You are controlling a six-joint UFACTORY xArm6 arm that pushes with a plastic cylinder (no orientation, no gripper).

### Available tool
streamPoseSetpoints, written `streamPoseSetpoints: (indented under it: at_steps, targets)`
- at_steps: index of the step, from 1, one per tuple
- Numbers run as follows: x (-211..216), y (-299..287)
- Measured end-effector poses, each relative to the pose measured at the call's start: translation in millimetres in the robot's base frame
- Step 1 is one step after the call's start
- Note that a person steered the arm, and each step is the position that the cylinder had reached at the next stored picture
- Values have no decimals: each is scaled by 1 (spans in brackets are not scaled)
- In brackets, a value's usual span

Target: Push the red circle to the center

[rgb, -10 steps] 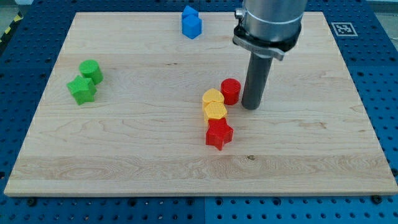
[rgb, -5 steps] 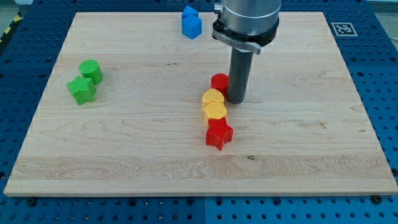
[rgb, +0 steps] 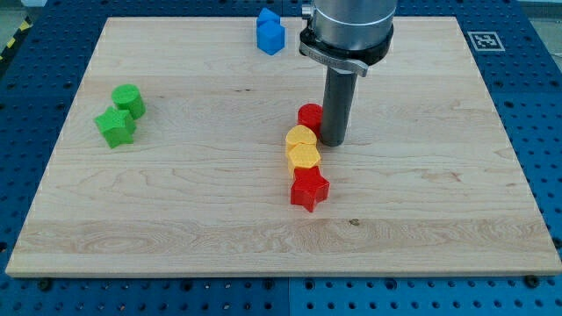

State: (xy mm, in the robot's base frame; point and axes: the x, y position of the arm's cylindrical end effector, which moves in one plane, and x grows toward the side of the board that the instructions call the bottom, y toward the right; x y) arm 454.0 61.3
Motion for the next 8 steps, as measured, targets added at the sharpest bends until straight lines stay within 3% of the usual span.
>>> streamPoseSetpoints:
  at_steps: [4,8]
  targets:
    - [-37,25]
    - [-24,18]
